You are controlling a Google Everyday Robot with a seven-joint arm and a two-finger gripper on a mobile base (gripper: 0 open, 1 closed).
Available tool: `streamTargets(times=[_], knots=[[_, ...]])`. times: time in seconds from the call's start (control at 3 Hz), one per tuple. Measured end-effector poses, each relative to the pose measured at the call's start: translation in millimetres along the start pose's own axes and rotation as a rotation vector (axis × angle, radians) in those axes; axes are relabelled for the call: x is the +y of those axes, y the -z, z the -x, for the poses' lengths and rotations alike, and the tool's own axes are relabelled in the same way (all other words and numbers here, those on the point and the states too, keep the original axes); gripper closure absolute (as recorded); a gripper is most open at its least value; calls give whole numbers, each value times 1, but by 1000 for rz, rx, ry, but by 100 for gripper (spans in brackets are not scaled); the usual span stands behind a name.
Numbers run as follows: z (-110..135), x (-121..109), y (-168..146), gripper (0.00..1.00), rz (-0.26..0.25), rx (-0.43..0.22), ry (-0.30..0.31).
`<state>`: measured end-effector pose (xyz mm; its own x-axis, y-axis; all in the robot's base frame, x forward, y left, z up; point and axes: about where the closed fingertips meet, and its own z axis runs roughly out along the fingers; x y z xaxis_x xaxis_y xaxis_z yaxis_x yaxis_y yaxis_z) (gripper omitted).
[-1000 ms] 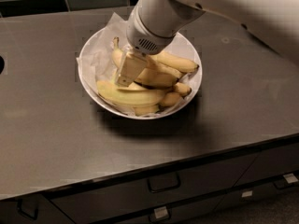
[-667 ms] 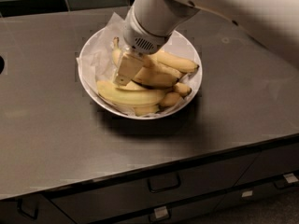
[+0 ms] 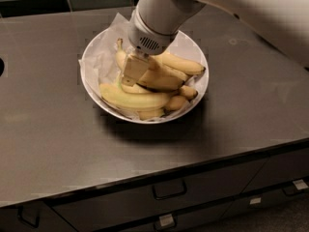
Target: Pick banana from white bowl
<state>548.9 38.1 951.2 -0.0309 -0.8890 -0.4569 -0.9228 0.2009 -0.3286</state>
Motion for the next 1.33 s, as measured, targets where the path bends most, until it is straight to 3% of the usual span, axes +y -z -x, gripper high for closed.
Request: streamTargets(times=[1.33], knots=[[-5, -1, -7, 36, 44, 52, -17]])
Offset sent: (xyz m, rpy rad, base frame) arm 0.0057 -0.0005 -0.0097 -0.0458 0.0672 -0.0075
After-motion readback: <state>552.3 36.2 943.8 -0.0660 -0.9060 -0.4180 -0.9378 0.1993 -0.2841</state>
